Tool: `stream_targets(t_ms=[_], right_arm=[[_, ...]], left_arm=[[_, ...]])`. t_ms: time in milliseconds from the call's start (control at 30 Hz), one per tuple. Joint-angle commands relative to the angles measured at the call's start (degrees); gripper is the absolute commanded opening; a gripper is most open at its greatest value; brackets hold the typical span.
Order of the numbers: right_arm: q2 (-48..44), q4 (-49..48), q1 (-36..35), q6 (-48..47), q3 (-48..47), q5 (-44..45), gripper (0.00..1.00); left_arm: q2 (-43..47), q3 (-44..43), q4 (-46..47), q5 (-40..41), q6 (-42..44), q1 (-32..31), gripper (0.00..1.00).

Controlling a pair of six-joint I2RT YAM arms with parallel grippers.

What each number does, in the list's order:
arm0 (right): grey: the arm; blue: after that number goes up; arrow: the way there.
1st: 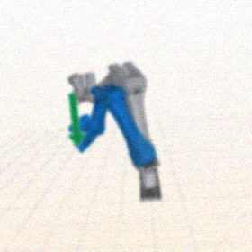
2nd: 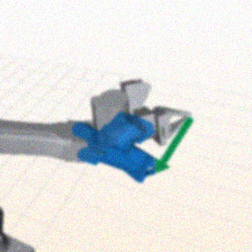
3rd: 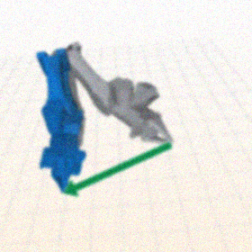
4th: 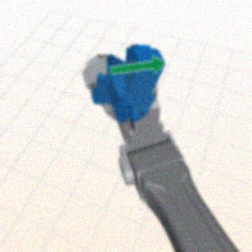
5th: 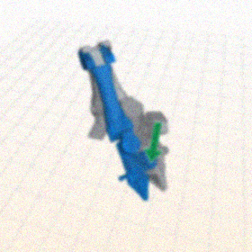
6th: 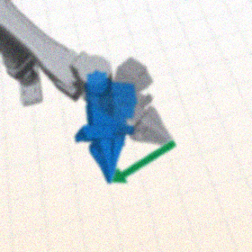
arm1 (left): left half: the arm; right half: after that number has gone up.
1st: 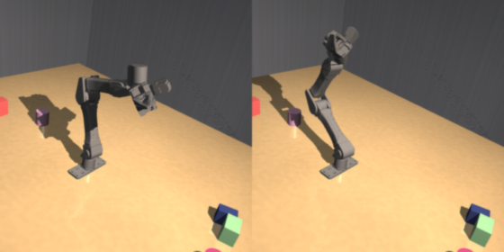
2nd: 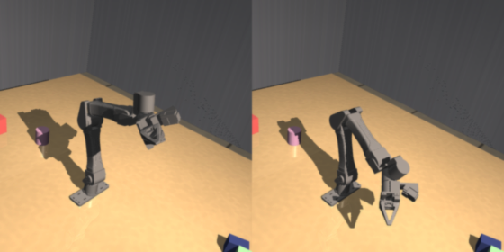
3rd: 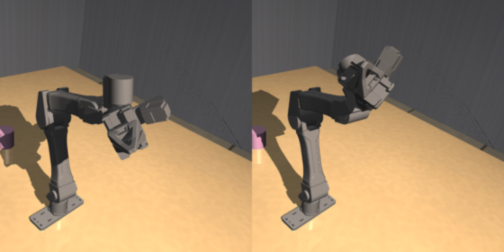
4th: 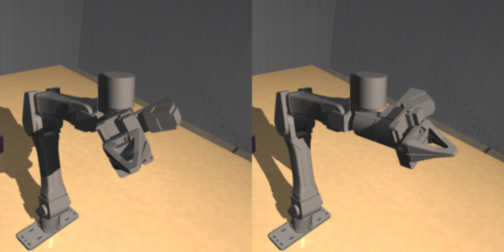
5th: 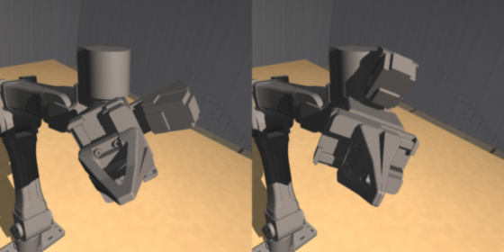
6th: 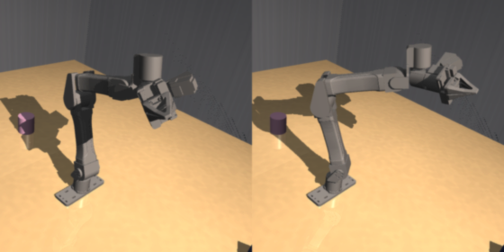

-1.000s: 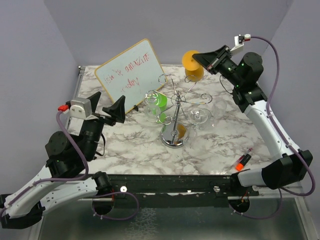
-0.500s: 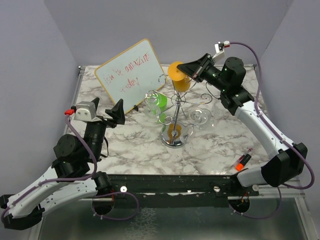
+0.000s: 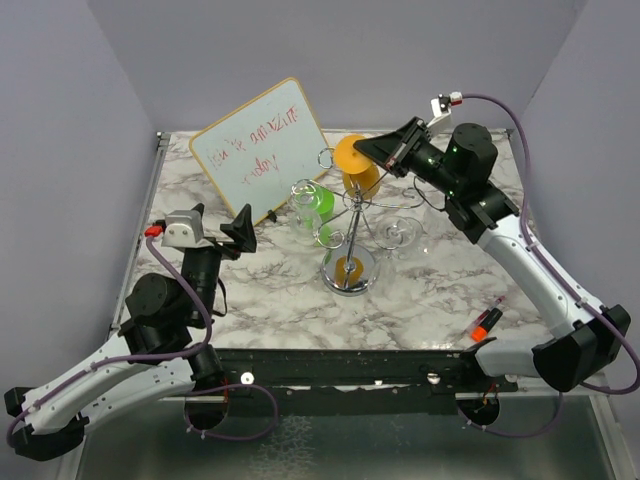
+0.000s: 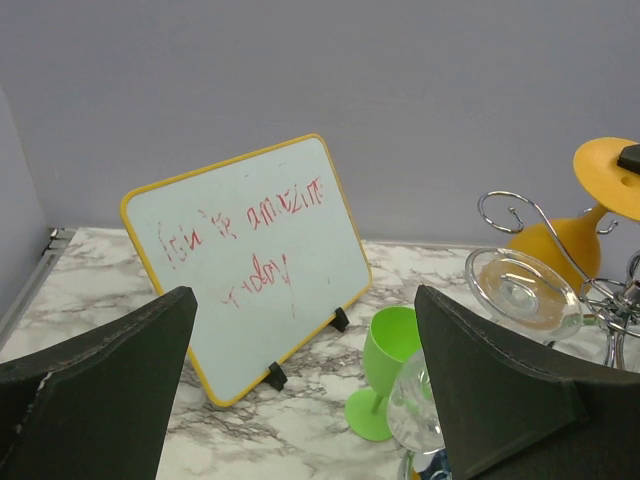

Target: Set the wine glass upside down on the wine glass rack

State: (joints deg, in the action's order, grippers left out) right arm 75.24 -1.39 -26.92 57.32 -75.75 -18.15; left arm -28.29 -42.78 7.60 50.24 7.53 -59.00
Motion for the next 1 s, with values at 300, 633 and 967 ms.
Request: stream_targets(t_ms=[300, 633, 967], right_arm=[[-1.3, 12.0, -0.1, 0.5, -1.9, 7.9, 0.01], [-3.9, 14.0, -0.1, -1.5, -1.5, 16.6, 0.01], [-4.0, 13.9, -0.1, -4.4, -3.1, 22.9, 0.01]], left_arm=[[1.0, 1.0, 0.8, -1.0, -2.7, 0.4, 0.92], [-0.7, 0.3, -0.2, -9.4, -2.1, 0.5, 0.93], [-2.2, 1.3, 1.5, -9.0, 0.1, 1.0, 0.93]])
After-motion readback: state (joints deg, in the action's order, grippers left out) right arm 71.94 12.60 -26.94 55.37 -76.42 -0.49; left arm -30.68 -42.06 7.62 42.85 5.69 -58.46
